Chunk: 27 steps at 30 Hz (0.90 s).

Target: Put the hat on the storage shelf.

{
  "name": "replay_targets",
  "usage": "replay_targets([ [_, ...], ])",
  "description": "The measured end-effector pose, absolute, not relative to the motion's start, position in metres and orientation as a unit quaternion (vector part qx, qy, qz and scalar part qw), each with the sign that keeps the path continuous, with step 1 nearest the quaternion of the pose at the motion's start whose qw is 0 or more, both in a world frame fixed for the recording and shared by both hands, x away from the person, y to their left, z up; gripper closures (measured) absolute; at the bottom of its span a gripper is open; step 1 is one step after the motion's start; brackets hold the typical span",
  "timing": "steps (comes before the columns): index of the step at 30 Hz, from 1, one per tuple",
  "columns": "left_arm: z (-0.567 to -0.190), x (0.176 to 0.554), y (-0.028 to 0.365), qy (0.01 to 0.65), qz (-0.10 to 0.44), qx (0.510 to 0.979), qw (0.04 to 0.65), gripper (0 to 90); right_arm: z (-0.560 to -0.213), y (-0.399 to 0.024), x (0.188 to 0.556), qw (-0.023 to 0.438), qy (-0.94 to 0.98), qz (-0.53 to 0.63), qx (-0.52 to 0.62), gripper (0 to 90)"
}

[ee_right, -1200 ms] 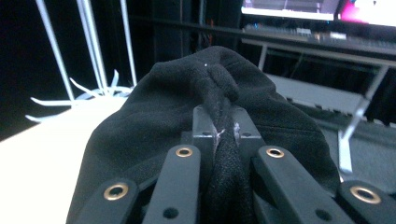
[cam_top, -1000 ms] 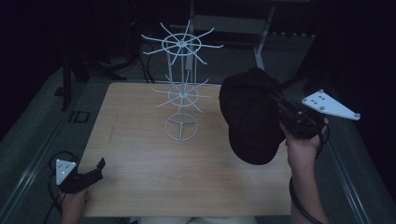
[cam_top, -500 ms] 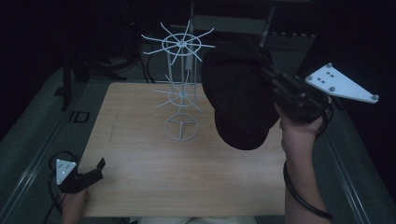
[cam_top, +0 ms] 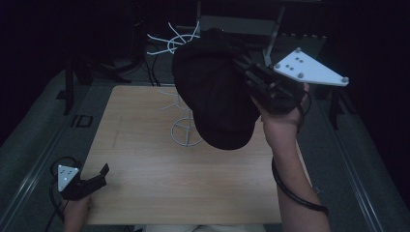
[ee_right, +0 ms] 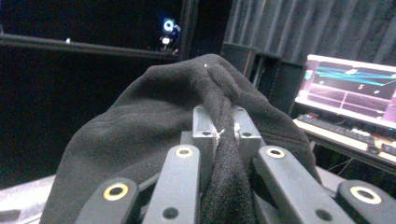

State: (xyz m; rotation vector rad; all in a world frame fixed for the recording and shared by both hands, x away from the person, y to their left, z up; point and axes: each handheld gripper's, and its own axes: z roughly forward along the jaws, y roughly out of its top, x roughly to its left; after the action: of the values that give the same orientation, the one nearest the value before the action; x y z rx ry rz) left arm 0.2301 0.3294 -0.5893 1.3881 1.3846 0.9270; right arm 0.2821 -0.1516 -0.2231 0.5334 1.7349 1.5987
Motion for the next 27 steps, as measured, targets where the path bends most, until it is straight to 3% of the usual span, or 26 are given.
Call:
replay_targets([
  [21,-0.589,0.23,0.33,0.565,0.377,0.565,0.468,1.5,-0.285,-0.142,0.303,0.309,0.713,0.589,0.225,82.4],
  [27,-0.589,0.23,0.33,0.564,0.377,0.566,0.468,1.4,-0.302,-0.145,0.311,0.295,0.718,0.585,0.235,78.5],
])
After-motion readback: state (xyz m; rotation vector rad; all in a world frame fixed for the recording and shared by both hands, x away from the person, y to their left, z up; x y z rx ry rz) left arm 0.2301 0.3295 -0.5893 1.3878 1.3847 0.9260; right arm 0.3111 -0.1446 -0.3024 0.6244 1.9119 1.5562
